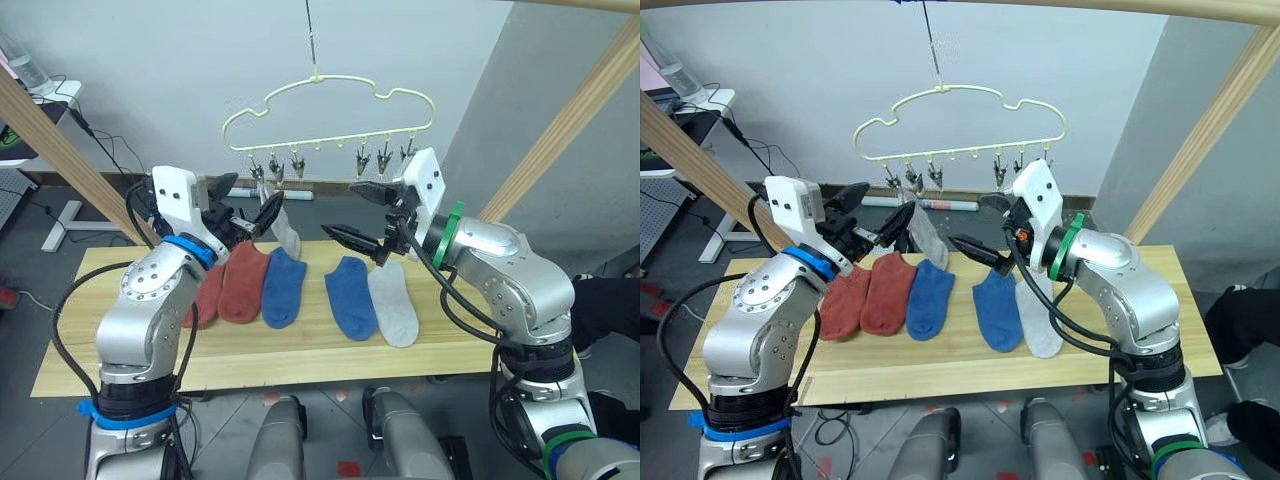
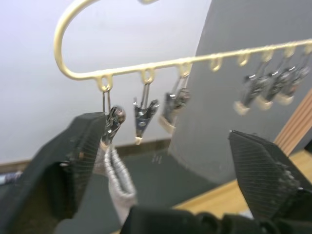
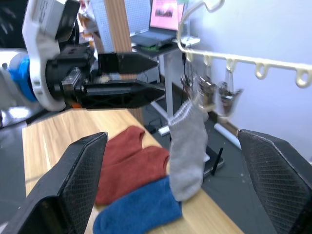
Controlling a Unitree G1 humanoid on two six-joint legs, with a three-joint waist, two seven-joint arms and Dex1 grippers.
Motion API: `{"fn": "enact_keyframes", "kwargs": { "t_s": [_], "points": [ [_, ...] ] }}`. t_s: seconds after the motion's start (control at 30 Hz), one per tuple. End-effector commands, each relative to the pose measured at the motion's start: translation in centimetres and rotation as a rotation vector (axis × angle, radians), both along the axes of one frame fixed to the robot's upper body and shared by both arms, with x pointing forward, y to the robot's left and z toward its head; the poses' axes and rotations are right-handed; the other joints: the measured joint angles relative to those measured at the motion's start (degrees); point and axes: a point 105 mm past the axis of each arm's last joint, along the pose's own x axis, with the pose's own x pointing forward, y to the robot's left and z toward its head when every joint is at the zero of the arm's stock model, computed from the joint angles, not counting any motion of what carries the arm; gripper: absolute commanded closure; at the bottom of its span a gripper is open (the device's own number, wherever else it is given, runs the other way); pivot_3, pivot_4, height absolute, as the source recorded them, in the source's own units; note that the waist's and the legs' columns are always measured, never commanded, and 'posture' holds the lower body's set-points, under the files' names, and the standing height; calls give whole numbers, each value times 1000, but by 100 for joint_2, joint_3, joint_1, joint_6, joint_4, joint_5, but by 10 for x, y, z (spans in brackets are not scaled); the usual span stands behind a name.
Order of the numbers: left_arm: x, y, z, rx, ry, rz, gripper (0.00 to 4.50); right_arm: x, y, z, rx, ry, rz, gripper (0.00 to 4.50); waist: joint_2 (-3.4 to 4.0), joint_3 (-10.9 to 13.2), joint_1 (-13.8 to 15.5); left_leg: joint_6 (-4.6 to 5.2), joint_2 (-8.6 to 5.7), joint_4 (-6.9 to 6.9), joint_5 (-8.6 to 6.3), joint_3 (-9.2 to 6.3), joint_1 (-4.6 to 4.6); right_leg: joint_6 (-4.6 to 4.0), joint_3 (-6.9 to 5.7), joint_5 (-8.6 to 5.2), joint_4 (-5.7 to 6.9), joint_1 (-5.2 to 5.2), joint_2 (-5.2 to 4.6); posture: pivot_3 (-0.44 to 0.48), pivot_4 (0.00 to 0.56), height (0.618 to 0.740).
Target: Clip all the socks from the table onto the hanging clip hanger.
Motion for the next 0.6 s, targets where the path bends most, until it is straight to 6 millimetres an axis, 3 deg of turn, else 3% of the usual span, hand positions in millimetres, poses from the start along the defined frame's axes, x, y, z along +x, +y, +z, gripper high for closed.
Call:
{"fn": "enact_keyframes", "kwargs": {
  "t_s": [0.03,0.13,0.37,0.6],
  "points": [
    [-4,-5,6,18,-54,2,1145,-6,1,16,29,-68,4,31,0,0,-3,0,0,-1,0,1,0,0,0,0,0,0,0,-14,258,740],
    [0,-6,-2,-5,-34,32,1911,-9,5,24,40,-98,23,31,0,0,-4,0,-1,-1,0,-1,0,0,-2,0,-1,0,1,-15,253,740],
    [11,-6,-1,-23,-61,78,1911,-18,12,33,42,-133,93,31,-1,-1,-8,0,-2,0,0,-3,0,0,-5,0,1,0,5,-26,247,740],
    [23,-6,-14,-31,-61,135,1911,-24,15,29,18,-127,120,31,-3,-2,-9,0,-2,2,0,0,0,0,-1,1,1,1,4,-38,246,740]
  ]
}}
